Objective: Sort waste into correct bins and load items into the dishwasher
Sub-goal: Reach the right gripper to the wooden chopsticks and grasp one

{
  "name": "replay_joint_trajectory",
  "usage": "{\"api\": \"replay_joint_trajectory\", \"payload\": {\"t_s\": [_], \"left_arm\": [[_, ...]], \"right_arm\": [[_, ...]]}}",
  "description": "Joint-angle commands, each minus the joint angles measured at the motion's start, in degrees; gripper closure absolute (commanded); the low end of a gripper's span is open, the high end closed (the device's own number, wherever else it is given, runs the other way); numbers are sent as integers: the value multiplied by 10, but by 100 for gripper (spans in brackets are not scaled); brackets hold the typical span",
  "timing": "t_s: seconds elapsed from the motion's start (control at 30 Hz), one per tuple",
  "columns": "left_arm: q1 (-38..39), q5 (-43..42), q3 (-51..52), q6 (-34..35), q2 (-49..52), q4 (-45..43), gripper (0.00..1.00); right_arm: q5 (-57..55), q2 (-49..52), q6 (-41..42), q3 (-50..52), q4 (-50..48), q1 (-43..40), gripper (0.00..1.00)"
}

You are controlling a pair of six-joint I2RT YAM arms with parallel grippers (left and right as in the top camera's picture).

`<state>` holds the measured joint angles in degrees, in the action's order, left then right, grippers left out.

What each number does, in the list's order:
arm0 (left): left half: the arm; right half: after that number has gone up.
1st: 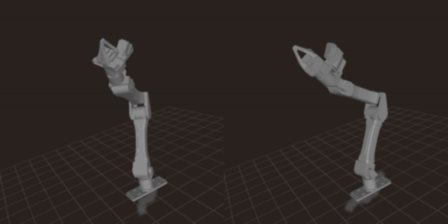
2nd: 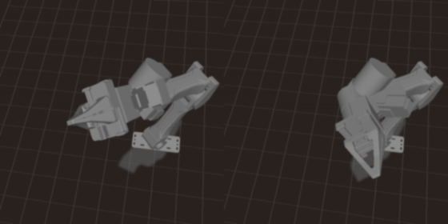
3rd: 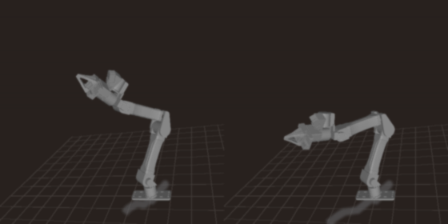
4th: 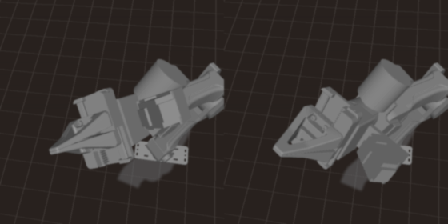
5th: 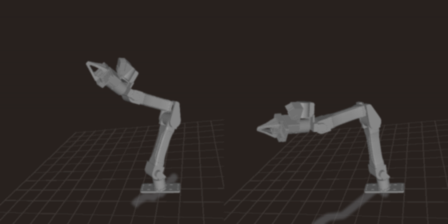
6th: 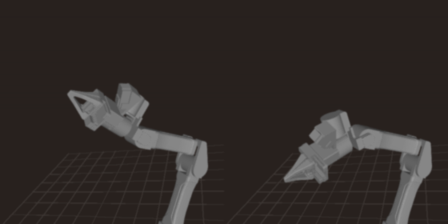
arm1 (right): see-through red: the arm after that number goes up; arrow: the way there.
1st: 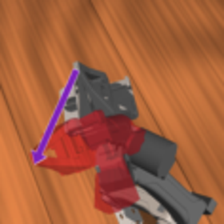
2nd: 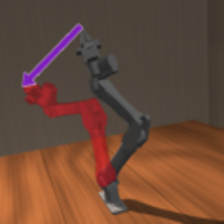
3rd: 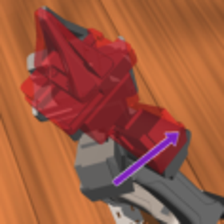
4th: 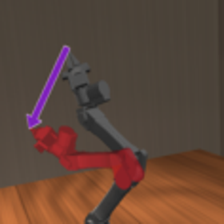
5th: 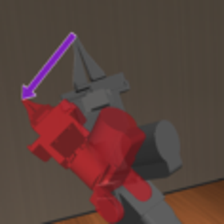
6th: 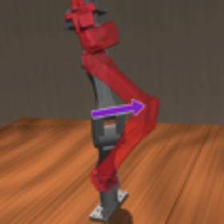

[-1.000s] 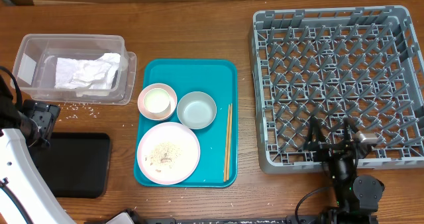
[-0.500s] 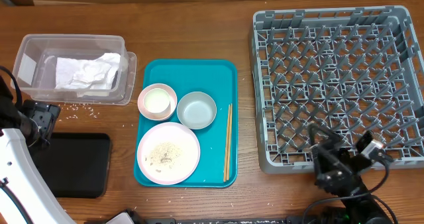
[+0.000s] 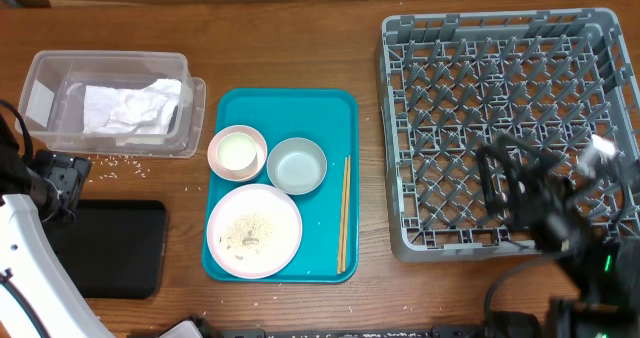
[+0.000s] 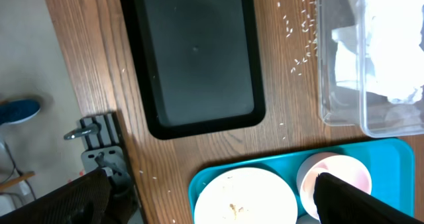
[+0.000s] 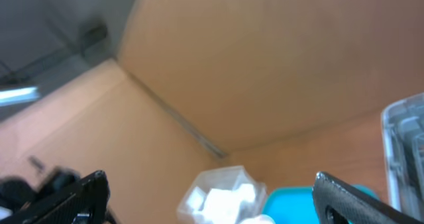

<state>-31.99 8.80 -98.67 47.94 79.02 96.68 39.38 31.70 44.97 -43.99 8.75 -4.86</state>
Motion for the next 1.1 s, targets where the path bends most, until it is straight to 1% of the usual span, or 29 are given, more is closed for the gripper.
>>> {"api": "replay_joint_trajectory", "payload": {"t_s": [0.0, 0.03, 0.1, 0.13, 0.17, 0.2, 0.3, 0.33, 0.37, 0.47, 0.57, 0.67, 0.77, 0.87, 0.9, 0.93, 0.97, 1.03, 1.07], "left_arm": [[-2, 2, -8, 9, 11, -3, 0], [-3, 2, -8, 9, 17, -3, 0], [-3, 2, -8, 9, 22, -3, 0], [-3, 2, -8, 9, 23, -3, 0], [-2, 2, -8, 9, 24, -3, 0], [0, 2, -8, 9, 24, -3, 0], [3, 2, -8, 10, 26, -3, 0], [2, 2, -8, 9, 26, -3, 0], [1, 2, -8, 9, 26, -3, 0], [1, 2, -8, 9, 30, -3, 0], [1, 2, -8, 9, 35, -3, 0], [1, 2, -8, 9, 35, -3, 0], [1, 2, -8, 9, 35, -3, 0], [1, 2, -8, 9, 35, -3, 0], [1, 2, -8, 9, 35, -3, 0], [1, 2, -8, 9, 35, -3, 0], [2, 2, -8, 9, 35, -3, 0], [1, 2, -8, 9, 35, -3, 0], [1, 2, -8, 9, 35, -3, 0]], "right_arm": [[84, 110, -145, -126, 93, 22, 1], [60, 148, -193, -170, 161, 46, 1], [-5, 190, -239, -218, 245, 85, 1], [-85, 230, -268, -258, 318, 136, 1], [-134, 253, -277, -276, 353, 167, 1], [-211, 288, -285, -300, 400, 220, 1], [-372, 386, -285, -332, 477, 361, 1], [-408, 423, -285, -335, 487, 407, 1], [-424, 447, -285, -336, 490, 434, 1], [-433, 518, -277, -337, 488, 497, 0], [-431, 571, -256, -337, 487, 528, 1], [-405, 609, -254, -337, 486, 542, 1], [-321, 629, -254, -335, 484, 543, 0], [-314, 632, -247, -328, 472, 543, 0], [-342, 636, -214, -327, 466, 543, 3], [-362, 639, -185, -327, 464, 543, 9], [-391, 644, -138, -326, 460, 543, 19], [-426, 661, -65, -325, 457, 543, 36], [-436, 671, -42, -325, 456, 543, 39]]}}
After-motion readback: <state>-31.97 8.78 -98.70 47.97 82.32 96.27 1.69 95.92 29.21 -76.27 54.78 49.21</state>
